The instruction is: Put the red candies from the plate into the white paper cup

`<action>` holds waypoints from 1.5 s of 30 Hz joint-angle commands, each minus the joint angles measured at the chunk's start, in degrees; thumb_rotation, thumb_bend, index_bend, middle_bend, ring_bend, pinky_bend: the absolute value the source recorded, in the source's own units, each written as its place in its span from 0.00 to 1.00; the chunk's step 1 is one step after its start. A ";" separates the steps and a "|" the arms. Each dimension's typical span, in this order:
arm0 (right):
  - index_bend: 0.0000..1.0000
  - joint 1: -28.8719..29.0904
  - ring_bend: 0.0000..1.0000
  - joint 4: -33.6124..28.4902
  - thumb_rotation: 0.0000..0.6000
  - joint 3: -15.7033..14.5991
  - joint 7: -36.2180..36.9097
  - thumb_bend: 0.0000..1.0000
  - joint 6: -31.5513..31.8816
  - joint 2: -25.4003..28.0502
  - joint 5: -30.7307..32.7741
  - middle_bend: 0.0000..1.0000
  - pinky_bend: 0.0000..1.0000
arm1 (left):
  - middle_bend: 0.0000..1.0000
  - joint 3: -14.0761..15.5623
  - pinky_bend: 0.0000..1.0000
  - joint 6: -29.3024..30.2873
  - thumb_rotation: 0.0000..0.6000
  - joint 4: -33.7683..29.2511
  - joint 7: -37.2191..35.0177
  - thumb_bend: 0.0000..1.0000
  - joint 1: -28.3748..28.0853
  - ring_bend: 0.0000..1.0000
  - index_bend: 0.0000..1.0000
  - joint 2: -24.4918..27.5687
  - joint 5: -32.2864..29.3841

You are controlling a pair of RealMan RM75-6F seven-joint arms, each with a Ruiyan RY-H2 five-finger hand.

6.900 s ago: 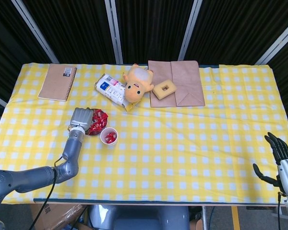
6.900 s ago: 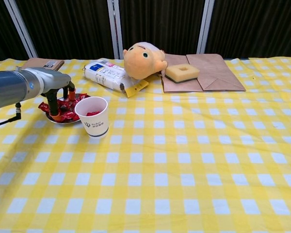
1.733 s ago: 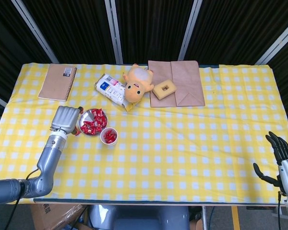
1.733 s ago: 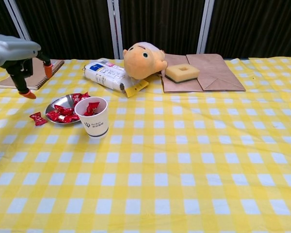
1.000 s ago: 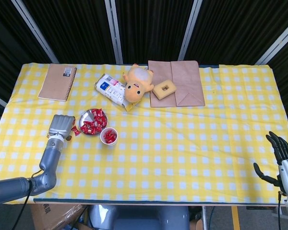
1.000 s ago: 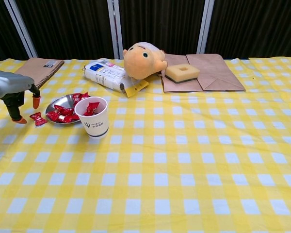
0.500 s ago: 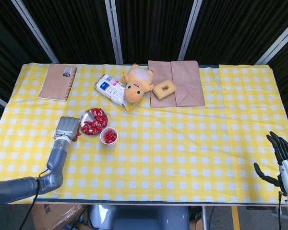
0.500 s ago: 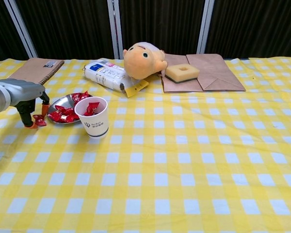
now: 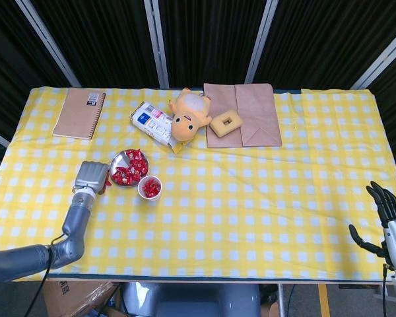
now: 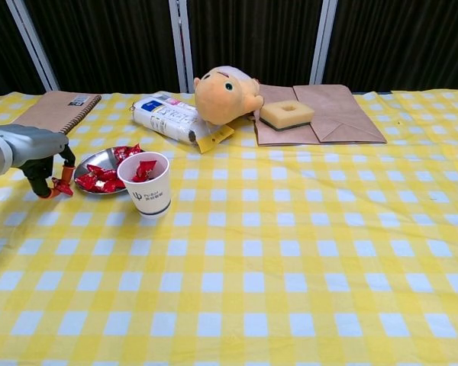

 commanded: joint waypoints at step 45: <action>0.00 0.35 0.00 0.05 1.00 -0.23 0.78 0.42 0.21 0.00 -0.63 0.00 0.00 | 0.93 -3.76 0.97 8.16 1.00 -23.60 1.56 0.32 -4.28 1.00 0.45 3.44 11.84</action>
